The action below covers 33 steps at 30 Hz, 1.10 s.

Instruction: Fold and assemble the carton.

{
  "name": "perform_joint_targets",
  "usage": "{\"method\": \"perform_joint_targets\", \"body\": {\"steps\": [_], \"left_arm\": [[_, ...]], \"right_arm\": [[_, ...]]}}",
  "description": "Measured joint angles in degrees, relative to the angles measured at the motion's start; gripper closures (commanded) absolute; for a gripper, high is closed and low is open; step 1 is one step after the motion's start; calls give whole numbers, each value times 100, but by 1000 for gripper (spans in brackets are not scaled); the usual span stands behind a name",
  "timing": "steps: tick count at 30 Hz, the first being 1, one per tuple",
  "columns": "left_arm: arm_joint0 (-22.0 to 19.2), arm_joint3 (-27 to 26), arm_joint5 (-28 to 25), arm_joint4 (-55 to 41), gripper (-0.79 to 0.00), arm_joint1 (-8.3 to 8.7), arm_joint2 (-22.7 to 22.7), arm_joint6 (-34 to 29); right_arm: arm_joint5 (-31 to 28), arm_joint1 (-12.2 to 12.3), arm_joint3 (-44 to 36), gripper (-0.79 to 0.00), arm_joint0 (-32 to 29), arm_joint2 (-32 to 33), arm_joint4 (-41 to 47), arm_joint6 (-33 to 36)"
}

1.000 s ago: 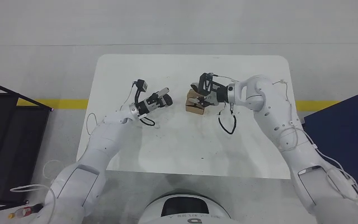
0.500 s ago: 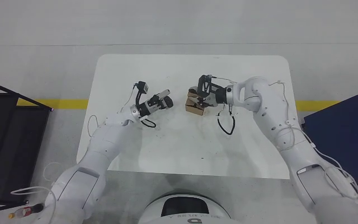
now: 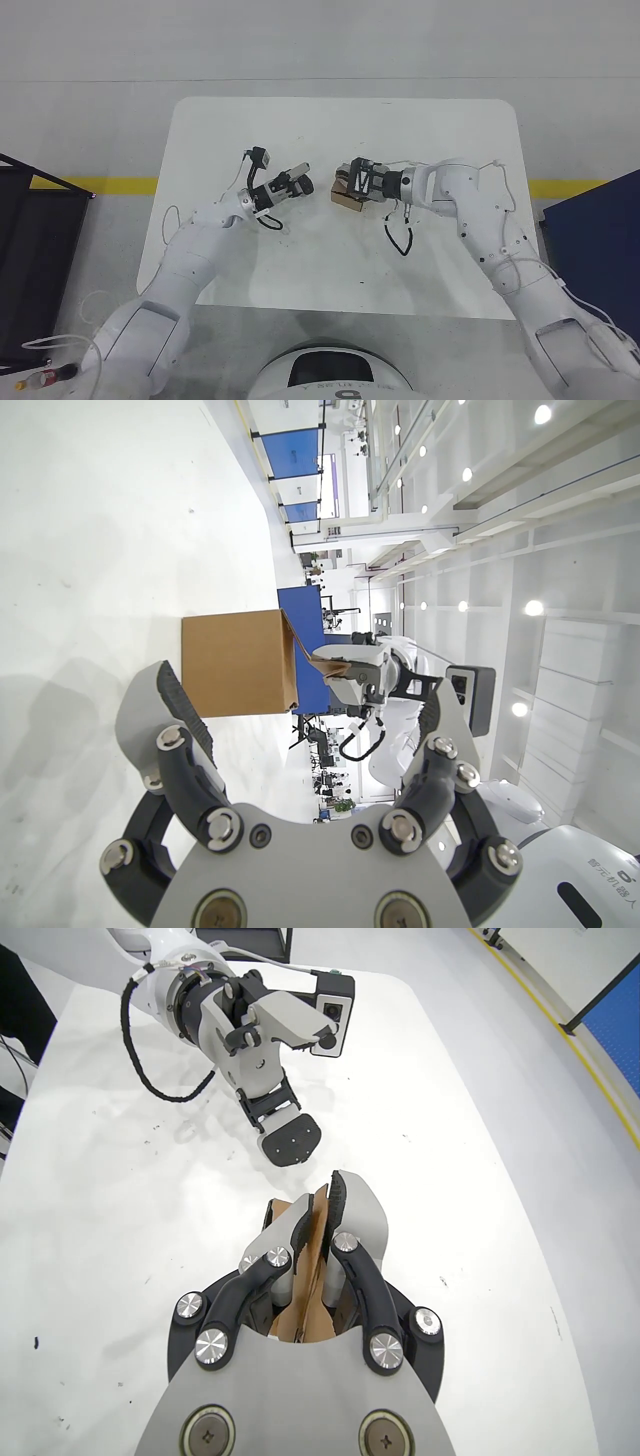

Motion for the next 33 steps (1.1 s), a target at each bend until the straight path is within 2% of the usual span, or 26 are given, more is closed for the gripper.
{"method": "perform_joint_targets", "body": {"steps": [2, 6, 12, 13, 24, 33], "left_arm": [[14, -51, 20, 39, -785, -2, 15, 43], [77, -145, 38, 121, -785, -8, 52, 145], [183, -197, 26, 165, -785, -13, 80, 274], [199, -198, 19, 167, -785, -13, 80, 292], [315, -213, -56, 107, -785, -22, 84, 403], [313, -178, -63, 65, -785, -24, 78, 387]], "right_arm": [[76, 31, -94, 0, -118, 27, -248, -186], [213, 81, -203, -58, -308, 101, -542, -529], [229, 116, -248, -194, -399, 135, -744, -653], [215, 116, -250, -197, -403, 126, -757, -633], [172, 108, -253, -139, -381, 65, -780, -453], [353, 84, -321, -86, -381, 2, -819, -307]]}}
